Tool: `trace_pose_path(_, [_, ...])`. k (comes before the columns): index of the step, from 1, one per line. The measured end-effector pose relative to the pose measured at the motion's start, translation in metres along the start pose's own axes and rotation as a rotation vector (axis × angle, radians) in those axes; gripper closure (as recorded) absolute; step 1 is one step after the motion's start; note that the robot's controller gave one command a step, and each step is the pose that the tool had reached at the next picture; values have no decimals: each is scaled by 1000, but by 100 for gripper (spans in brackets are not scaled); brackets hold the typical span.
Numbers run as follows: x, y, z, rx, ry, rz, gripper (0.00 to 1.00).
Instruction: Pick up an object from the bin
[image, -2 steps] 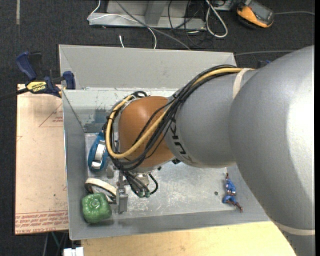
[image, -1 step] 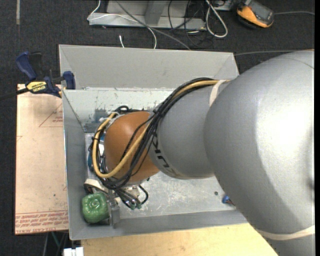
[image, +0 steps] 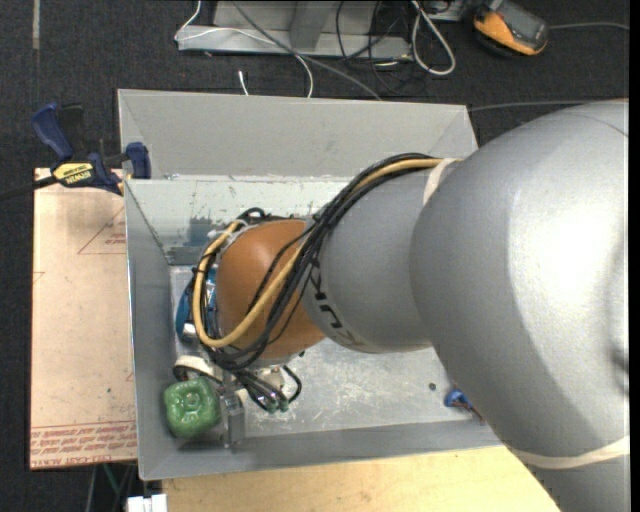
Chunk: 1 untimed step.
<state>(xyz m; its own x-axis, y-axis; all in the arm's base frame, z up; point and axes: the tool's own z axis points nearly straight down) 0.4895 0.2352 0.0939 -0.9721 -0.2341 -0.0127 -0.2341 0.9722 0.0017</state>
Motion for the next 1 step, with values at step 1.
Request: trace_pose_path(1, [-3,3,11,5,-17,-26,100])
